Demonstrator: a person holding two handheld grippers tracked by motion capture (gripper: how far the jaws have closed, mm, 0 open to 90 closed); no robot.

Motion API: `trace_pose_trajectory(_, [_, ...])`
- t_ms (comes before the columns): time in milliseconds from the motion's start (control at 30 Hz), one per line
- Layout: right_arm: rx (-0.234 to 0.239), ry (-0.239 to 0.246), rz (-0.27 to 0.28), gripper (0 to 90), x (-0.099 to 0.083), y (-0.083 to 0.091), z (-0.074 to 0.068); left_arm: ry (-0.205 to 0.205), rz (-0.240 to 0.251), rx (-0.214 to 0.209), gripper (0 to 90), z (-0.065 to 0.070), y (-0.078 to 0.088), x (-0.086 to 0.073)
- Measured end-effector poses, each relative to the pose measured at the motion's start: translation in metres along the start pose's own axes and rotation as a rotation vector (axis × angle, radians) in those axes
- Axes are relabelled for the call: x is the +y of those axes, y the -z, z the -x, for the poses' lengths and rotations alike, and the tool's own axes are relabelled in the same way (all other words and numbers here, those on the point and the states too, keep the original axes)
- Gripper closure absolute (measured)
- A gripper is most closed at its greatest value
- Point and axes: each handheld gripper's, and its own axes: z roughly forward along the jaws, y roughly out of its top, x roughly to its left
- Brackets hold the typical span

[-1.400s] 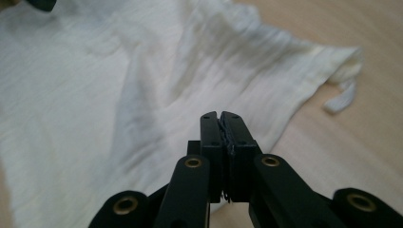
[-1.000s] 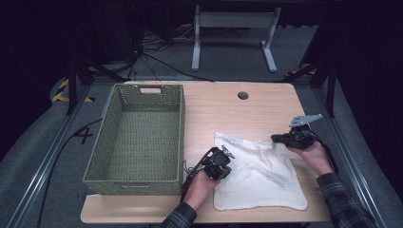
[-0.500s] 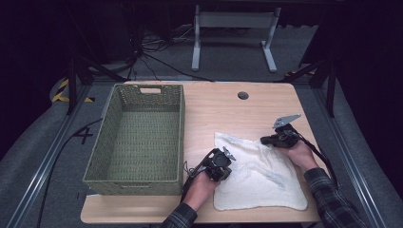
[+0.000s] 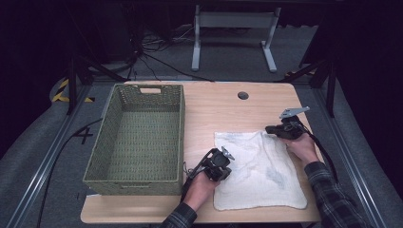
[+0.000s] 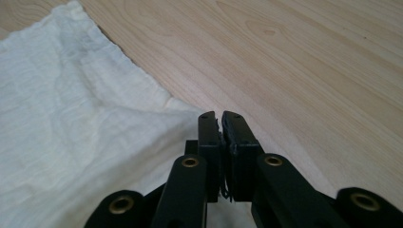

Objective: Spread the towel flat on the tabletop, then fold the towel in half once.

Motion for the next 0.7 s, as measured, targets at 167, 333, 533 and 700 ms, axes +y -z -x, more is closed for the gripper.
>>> trace_pose_trajectory(167, [0.021, -0.011, -0.017, 75.3, -0.008, 0.014, -0.001, 0.029, 0.025, 0.017, 81.6, -0.004, 0.002, 0.007])
trace_pose_trajectory(333, [0.011, 0.000, -0.016, 72.9, -0.013, 0.025, -0.002, 0.058, 0.054, 0.052, 74.7, -0.018, 0.006, 0.016])
trace_pose_trajectory(533, [-0.024, -0.032, 0.001, 71.8, -0.022, 0.038, 0.010, 0.085, 0.076, 0.103, 69.8, -0.034, 0.006, 0.027])
trace_pose_trajectory(700, [-0.048, -0.058, -0.006, 69.2, -0.028, 0.037, 0.020, 0.131, 0.086, 0.131, 67.3, -0.053, 0.000, 0.034])
